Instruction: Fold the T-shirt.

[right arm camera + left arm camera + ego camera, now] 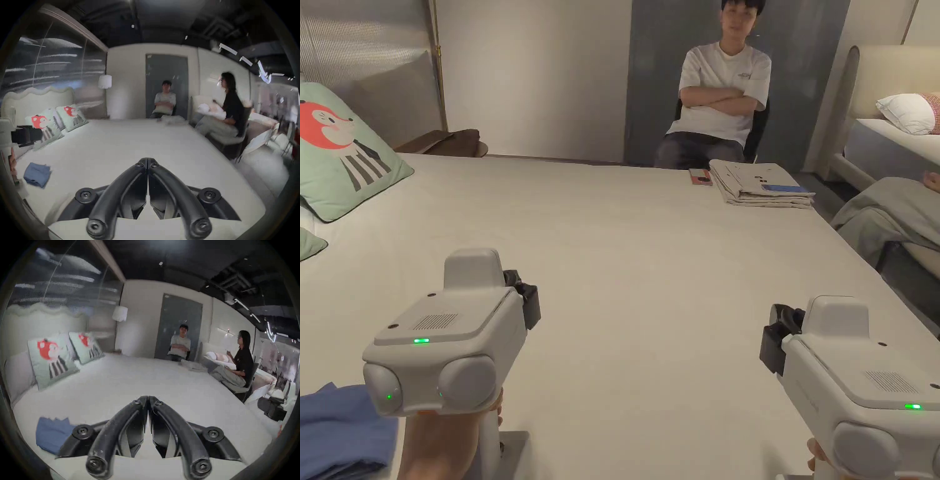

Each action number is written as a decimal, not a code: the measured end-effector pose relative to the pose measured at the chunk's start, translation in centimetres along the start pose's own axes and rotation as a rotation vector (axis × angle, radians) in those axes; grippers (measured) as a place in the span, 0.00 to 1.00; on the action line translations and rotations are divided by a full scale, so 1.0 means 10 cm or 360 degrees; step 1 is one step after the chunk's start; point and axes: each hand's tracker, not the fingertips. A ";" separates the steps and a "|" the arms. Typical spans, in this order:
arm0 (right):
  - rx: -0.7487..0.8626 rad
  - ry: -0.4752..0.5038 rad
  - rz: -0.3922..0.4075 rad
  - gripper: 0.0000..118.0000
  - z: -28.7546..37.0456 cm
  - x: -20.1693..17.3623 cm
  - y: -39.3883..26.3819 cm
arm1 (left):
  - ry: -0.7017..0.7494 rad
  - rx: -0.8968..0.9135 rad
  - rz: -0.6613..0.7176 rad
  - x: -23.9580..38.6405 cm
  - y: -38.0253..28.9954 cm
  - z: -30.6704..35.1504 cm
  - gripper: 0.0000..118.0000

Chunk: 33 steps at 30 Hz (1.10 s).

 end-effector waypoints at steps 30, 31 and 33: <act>0.0407 -0.0174 0.0108 0.79 0.16 0.18 0.39 | 0.0053 0.0370 -0.0258 0.21 0.20 0.22 0.69; 0.0397 -0.0171 0.0101 0.81 0.14 0.20 0.39 | 0.0054 0.0371 -0.0254 0.20 0.20 0.22 0.86; 0.0393 -0.0141 0.0074 0.87 0.13 0.22 0.39 | 0.0055 0.0366 -0.0245 0.20 0.19 0.22 0.93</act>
